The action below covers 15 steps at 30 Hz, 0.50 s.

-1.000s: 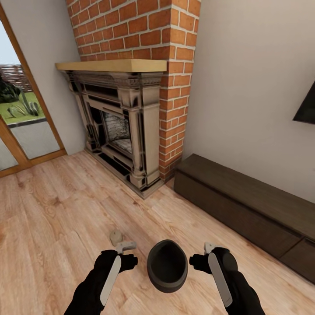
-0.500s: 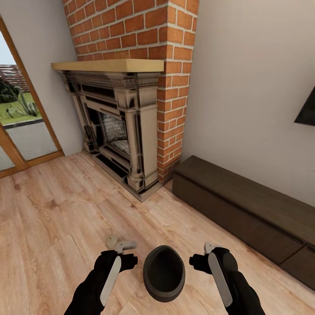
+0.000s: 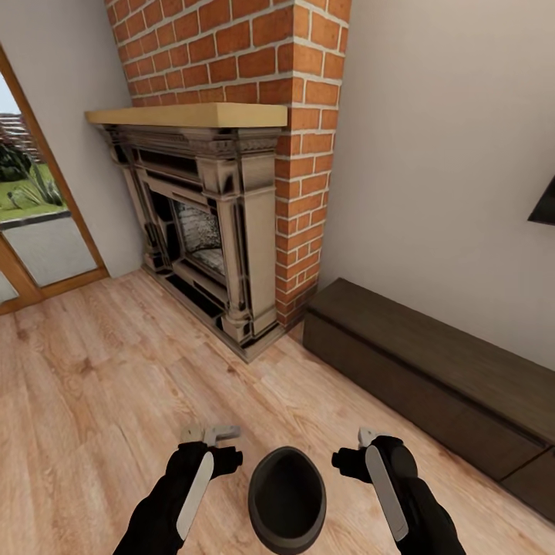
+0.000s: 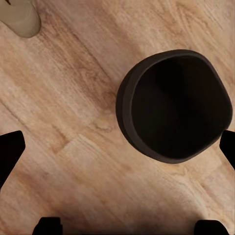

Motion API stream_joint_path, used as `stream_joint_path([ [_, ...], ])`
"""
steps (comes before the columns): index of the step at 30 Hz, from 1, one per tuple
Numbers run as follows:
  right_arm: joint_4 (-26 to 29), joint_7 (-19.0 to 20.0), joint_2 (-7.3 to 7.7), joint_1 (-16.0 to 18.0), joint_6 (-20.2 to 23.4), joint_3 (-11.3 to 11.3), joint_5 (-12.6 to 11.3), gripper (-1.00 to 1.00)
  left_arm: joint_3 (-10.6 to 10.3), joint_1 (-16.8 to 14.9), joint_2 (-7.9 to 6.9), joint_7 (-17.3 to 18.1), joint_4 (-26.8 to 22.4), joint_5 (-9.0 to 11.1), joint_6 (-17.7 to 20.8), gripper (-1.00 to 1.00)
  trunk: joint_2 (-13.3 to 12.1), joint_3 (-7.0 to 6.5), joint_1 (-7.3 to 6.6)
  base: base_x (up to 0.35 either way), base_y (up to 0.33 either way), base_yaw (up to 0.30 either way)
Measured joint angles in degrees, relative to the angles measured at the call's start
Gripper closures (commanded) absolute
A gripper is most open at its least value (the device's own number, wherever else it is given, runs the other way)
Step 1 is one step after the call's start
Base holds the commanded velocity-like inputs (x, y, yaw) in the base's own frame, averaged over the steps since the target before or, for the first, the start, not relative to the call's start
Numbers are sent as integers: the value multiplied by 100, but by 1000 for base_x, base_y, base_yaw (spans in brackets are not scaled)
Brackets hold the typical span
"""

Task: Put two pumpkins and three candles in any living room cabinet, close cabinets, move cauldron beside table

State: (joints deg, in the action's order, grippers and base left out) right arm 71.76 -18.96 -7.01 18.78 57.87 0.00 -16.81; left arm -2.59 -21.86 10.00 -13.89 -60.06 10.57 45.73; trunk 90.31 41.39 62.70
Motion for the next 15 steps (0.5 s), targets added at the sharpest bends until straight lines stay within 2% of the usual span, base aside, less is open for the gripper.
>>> stream_joint_path([
  [6,-8,8,-7,0,-50,7,-38,-100,-6,0,0,-9,-6,1,3,-100,0,0,1,8,0,0],
  [11,-22,39,-24,-6,-94,8,-68,-100,-9,0,0,-10,-19,4,13,-100,199,89,110,0,0,0],
  [15,-174,54,-87,-9,-365,88,-66,-100,-22,0,0,-10,-33,9,11,-100,359,161,198,0,0,0],
])
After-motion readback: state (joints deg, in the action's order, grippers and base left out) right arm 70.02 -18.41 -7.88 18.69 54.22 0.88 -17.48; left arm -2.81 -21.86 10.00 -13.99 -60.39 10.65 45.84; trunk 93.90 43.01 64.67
